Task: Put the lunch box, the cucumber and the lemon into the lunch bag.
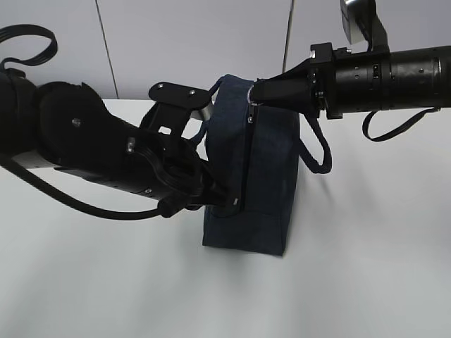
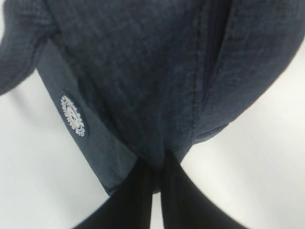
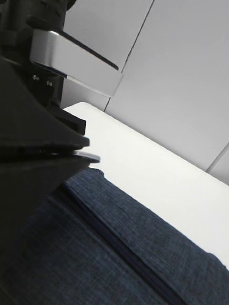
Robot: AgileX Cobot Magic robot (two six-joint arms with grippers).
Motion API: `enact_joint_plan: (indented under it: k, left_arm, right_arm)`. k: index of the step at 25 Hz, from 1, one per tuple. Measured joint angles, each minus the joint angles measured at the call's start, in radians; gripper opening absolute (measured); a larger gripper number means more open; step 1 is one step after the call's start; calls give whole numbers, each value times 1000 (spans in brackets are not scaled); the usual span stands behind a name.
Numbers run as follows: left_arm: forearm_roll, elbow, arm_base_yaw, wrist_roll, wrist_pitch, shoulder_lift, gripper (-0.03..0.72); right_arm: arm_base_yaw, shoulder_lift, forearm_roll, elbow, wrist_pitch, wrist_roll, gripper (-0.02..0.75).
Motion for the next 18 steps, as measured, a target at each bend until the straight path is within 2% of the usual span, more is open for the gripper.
enact_joint_plan:
  k: [7, 18]
  left_arm:
    - [0, 4, -53, 0, 9, -22, -9]
    - [-46, 58, -55, -7, 33, -45, -10]
  right_arm:
    - [0, 0, 1, -2, -13, 0, 0]
    - [0, 0, 11, -9, -46, 0, 0]
